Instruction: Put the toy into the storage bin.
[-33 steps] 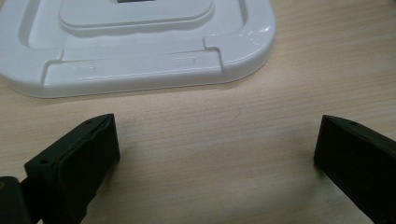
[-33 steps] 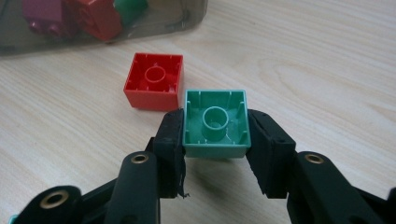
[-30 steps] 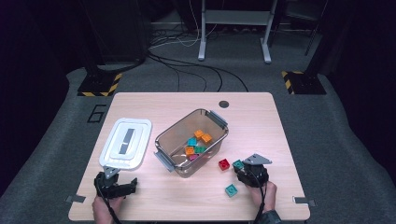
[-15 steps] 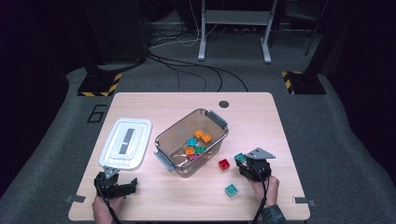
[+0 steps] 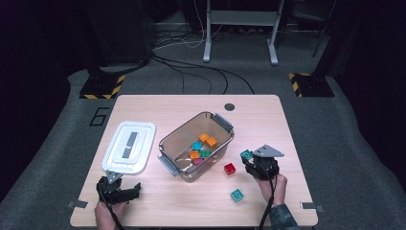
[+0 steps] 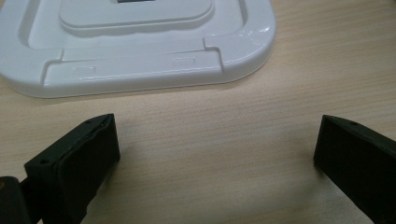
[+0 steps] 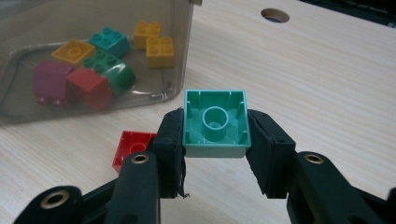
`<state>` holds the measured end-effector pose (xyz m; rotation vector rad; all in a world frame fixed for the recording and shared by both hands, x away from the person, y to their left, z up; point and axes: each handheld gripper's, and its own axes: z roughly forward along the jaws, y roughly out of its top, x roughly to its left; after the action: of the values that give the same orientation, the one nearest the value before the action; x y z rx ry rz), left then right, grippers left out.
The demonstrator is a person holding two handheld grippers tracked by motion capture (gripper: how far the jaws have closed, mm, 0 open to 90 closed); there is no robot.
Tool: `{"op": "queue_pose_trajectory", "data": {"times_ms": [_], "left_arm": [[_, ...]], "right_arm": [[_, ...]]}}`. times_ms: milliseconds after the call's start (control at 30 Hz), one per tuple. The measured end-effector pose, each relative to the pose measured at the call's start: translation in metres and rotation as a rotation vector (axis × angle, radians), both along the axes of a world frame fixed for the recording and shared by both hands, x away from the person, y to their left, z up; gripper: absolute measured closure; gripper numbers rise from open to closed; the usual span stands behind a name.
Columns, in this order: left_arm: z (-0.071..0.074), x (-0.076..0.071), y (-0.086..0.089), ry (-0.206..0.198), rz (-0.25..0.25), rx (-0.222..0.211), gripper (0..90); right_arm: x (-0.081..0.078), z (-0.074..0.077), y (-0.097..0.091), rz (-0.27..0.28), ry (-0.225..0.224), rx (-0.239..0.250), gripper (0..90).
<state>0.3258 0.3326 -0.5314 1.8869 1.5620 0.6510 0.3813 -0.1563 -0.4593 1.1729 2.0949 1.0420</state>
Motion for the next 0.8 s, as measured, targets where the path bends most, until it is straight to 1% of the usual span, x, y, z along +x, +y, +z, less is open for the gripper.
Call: {"op": "queue_pose_trajectory", "data": {"times_ms": [233,467,600,800], "left_arm": [[0.0,0.0,0.0,0.0,0.0,-0.002,0.0],[0.0,0.0,0.0,0.001,0.0,-0.002,0.0],[0.0,0.0,0.0,0.001,0.0,-0.002,0.0],[0.0,0.0,0.0,0.0,0.001,-0.002,0.0]], "right_arm": [[0.004,0.013,0.0,-0.001,-0.028,-0.001,58.3],[0.01,0.029,0.002,0.006,-0.062,-0.004,58.3],[0.013,0.038,0.004,0.009,-0.083,-0.006,58.3],[0.017,0.048,0.008,0.018,-0.102,-0.012,58.3]]}}
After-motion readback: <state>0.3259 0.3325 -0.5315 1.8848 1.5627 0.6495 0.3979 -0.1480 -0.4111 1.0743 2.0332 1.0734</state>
